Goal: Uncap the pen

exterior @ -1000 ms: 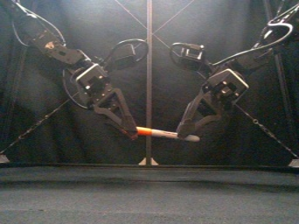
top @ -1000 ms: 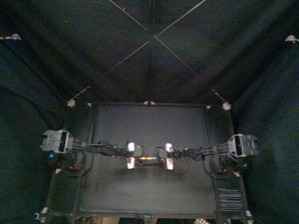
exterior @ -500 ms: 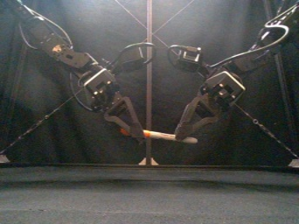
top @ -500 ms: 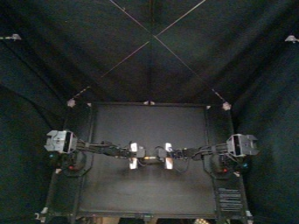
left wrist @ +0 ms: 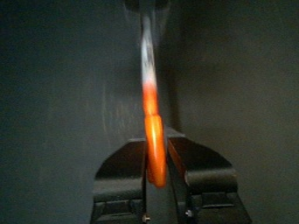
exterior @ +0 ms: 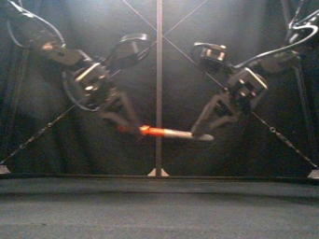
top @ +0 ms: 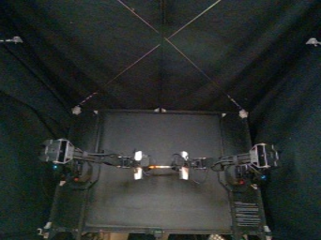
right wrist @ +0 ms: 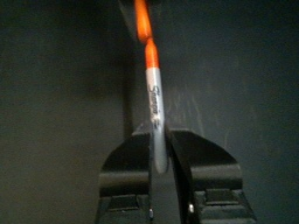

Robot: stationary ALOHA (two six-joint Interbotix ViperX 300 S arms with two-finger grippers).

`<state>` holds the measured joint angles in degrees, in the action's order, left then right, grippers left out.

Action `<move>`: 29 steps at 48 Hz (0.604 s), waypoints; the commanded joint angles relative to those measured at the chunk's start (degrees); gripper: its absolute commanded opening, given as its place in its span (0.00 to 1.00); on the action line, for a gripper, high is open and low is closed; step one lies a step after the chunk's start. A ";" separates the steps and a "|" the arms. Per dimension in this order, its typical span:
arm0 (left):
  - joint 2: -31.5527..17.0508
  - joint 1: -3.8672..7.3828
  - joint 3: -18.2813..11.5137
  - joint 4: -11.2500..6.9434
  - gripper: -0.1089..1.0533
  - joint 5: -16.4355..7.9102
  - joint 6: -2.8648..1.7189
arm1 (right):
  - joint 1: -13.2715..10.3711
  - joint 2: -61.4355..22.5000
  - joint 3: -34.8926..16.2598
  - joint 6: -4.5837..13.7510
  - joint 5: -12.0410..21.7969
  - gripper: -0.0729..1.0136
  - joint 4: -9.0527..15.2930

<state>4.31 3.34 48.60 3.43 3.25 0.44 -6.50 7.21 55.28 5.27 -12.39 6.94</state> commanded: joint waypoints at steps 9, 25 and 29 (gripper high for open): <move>6.15 0.79 5.01 0.18 0.45 3.96 -0.09 | -1.32 4.13 4.57 0.09 -3.60 0.48 -1.85; 11.78 1.23 10.46 -0.09 0.45 4.57 -0.35 | -1.32 7.21 5.71 -0.26 -6.68 0.48 -1.41; 12.57 1.23 11.07 -0.53 0.45 4.66 -0.35 | -1.32 7.21 5.80 -0.26 -6.77 0.48 -1.41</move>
<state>15.73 4.48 59.85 3.34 7.29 0.09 -7.65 13.18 61.52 5.01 -18.46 5.54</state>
